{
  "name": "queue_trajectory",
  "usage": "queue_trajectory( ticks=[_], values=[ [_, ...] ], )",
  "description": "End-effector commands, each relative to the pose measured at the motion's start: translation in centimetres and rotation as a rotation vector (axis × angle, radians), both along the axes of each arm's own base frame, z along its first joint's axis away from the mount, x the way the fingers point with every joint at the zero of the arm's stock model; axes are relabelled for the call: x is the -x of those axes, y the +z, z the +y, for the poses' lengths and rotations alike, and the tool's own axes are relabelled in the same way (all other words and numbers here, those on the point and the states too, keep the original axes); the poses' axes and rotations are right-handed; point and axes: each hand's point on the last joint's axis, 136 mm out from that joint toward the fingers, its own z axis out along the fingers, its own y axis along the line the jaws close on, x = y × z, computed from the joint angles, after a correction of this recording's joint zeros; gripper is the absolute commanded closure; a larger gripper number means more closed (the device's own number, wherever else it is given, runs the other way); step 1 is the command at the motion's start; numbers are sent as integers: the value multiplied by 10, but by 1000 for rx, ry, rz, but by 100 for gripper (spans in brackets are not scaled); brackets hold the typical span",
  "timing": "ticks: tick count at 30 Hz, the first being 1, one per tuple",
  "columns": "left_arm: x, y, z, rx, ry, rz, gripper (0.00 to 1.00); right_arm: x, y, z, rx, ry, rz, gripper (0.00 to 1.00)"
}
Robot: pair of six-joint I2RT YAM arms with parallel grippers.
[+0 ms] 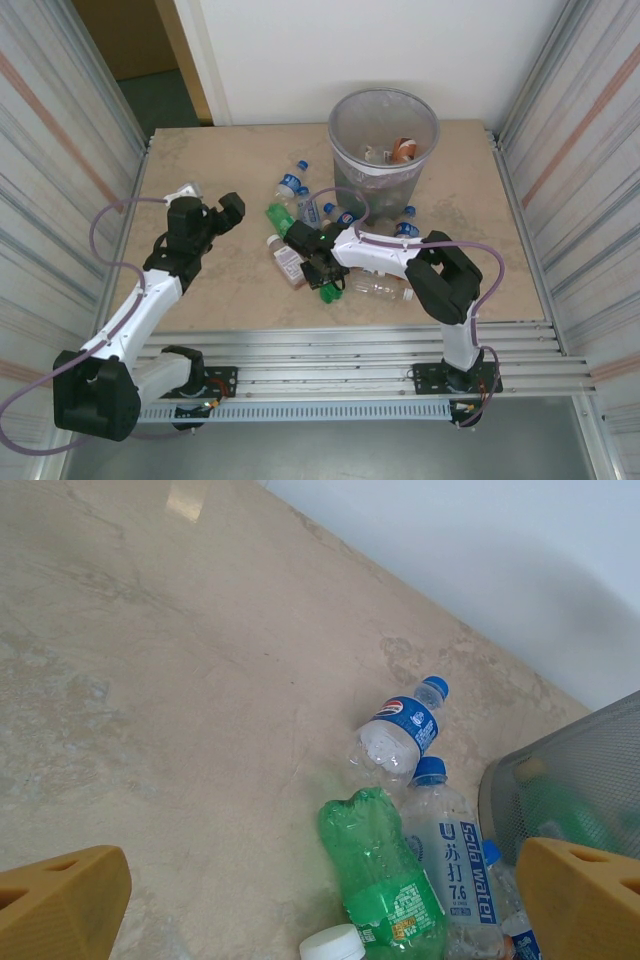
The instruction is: Put the plastic bottles in the bin
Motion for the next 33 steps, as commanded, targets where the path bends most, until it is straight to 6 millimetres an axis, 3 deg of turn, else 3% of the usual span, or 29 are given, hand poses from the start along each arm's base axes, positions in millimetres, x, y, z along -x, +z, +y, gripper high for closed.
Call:
queue_trajectory(
  ticks=[1,9,19,27,33],
  values=[
    [-2,8,8,-3,33,-28,1,-10,29,-1,-28,-8,-53,68],
    [-3,11,9,-13,35,-34,1,-21,94,-4,-90,0,-186,69],
    [-5,16,8,-19,24,-47,1,-53,220,-9,-322,44,-405,68],
    [-6,26,4,-24,-2,-75,1,-97,323,-44,-579,7,-572,66],
    [-7,29,1,-9,-16,-88,1,-141,366,-78,-654,-56,-672,65]
  ],
)
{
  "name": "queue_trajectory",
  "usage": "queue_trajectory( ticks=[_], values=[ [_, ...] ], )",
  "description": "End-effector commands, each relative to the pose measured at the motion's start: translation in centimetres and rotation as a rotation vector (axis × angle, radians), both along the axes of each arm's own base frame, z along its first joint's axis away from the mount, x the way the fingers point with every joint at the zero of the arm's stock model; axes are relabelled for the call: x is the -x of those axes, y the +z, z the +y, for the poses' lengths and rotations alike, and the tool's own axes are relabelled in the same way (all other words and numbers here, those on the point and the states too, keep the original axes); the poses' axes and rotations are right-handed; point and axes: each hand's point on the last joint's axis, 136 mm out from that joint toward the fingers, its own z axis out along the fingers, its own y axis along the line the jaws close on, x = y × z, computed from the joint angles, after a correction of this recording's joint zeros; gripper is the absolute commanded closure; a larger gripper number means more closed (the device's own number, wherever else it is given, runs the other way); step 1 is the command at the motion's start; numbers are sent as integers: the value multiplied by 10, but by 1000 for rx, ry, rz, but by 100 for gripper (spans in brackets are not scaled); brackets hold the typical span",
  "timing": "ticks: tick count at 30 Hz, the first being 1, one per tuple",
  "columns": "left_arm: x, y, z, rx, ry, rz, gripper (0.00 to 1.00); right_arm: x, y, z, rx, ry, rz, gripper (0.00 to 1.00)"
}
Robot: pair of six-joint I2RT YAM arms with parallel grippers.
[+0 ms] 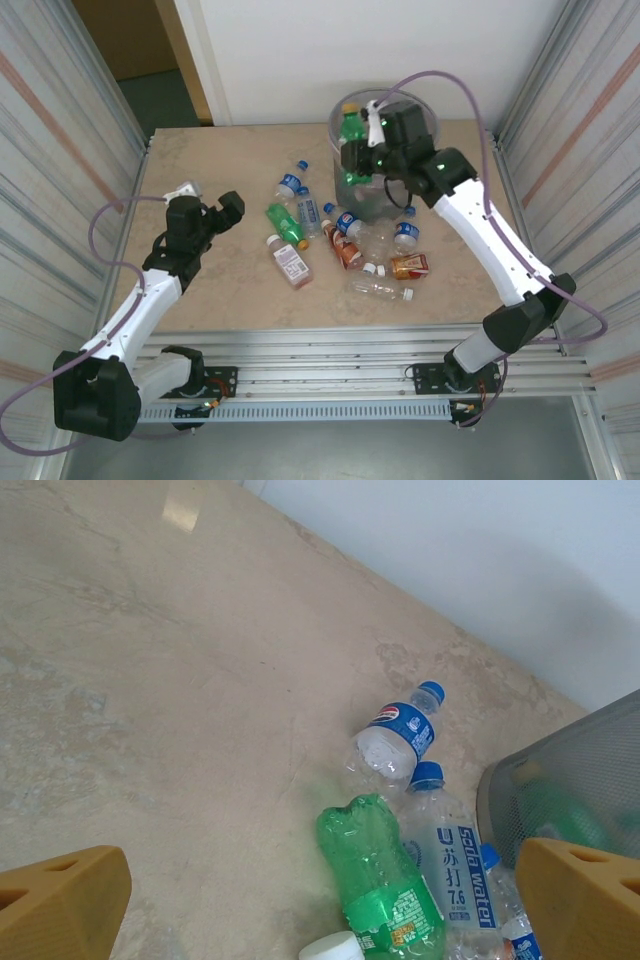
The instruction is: Put the plastic bottles in the bin
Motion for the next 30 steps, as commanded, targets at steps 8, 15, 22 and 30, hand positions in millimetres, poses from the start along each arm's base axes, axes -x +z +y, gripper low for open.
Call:
queue_trajectory(
  ticks=[8,15,22,30],
  values=[
    [-2,28,3,30,8,-95,1,-69,35,-38,-124,-41,-68,65],
    [1,32,5,15,7,-107,1,-110,-3,-44,-149,-78,37,64],
    [-2,44,3,-18,-21,-137,1,-126,-34,-38,-136,-92,135,63],
    [-5,59,5,-55,-17,-160,1,-131,-54,-34,-102,-96,212,63]
  ],
)
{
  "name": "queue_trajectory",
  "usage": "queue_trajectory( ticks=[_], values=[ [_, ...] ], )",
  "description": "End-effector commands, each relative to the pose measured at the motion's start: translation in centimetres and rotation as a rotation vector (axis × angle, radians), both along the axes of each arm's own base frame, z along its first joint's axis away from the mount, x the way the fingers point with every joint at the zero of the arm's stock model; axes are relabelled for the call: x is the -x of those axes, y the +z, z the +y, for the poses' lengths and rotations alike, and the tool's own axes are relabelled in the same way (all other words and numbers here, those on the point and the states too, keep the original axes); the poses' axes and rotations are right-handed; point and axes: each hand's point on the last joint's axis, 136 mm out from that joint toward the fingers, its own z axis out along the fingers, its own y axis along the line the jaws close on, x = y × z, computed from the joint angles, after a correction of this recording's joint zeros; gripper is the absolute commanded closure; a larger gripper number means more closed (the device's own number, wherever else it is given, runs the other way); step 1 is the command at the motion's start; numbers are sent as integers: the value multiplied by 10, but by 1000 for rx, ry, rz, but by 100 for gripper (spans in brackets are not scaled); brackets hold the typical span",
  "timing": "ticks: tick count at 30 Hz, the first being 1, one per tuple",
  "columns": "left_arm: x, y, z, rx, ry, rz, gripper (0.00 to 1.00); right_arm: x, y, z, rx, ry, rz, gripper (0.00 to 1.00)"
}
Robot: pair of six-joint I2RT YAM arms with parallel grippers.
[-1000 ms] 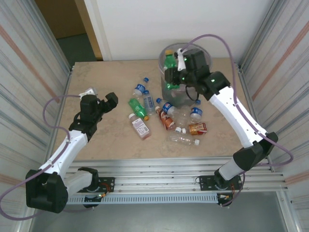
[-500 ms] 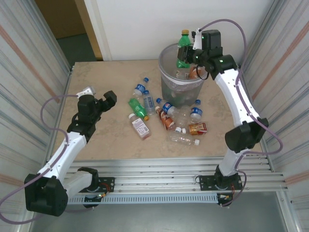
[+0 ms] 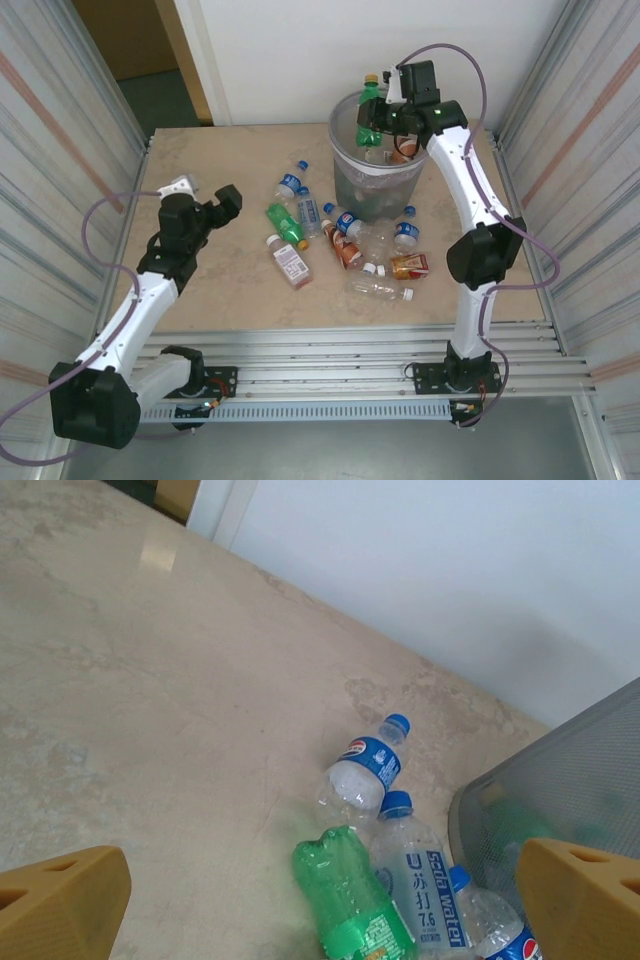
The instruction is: Put the plastic bottles in the bin
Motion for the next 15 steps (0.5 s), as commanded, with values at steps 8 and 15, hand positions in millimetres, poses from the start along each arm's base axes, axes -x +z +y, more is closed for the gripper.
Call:
queue_trajectory(
  ticks=[8,15],
  values=[
    [1,17,-3,15,-25,-12,1,0,-15,5,7,15,51,60],
    [5,8,-14,82,-70,18,1,-8,-29,11,-5,26,72,57]
  ],
)
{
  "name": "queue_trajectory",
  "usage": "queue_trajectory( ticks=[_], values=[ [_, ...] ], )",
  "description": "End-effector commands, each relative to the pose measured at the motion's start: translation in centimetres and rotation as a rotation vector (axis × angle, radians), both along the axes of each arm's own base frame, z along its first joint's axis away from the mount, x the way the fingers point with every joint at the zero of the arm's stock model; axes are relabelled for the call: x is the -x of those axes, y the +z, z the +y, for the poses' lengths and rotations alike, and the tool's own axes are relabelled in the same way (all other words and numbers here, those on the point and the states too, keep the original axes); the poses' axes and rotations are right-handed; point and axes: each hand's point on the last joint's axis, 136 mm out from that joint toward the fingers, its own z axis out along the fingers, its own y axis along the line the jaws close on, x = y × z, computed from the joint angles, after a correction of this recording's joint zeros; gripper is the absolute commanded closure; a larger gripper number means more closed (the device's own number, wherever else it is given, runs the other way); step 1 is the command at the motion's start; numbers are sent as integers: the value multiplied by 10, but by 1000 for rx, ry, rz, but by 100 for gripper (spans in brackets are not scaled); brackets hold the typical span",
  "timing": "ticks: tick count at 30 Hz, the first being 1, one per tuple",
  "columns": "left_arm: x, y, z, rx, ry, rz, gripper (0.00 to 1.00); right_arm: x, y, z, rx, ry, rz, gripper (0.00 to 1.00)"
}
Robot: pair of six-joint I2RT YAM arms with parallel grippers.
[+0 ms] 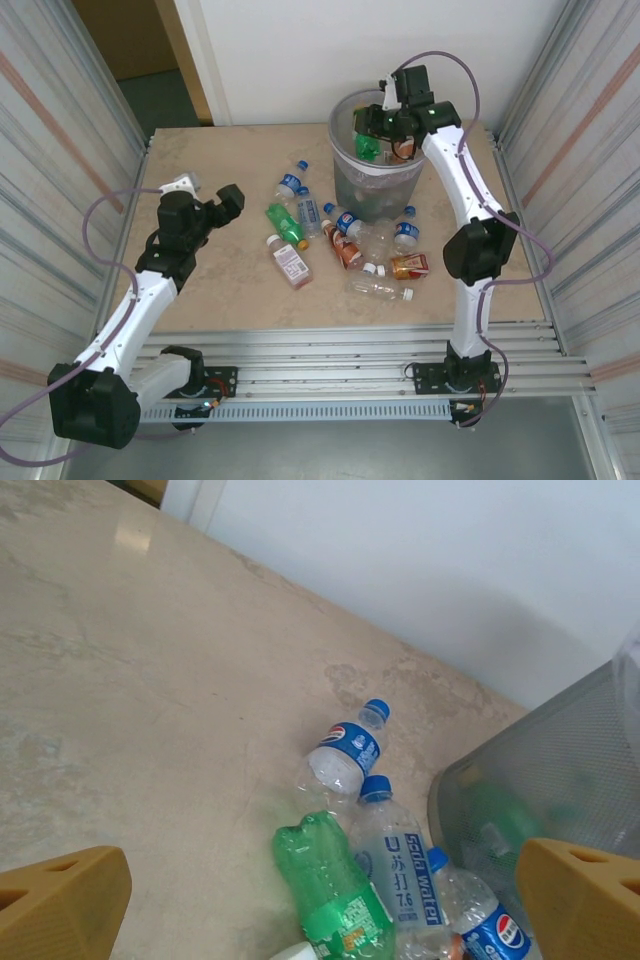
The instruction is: Put the plastic bottles in the bin
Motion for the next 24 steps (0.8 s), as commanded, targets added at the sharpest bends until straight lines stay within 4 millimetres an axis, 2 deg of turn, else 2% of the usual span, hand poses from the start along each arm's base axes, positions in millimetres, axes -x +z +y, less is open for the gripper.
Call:
queue_trajectory(
  ticks=[1,6,9,12,17,24],
  values=[
    [3,7,-6,56,-30,-3,1,-6,-1,10,-27,21,-4,56],
    [7,1,-18,62,-95,16,1,-10,-5,15,-44,34,1,45],
    [12,-5,-24,49,-113,37,1,-10,5,16,-46,40,-13,42],
    [16,-12,-32,23,-130,67,1,-7,25,13,-41,40,-52,40],
    [25,-27,-42,-55,-127,116,3,7,52,2,-1,26,-107,35],
    [34,-53,-70,-110,-169,187,5,33,58,-24,130,-42,-121,24]
  ],
)
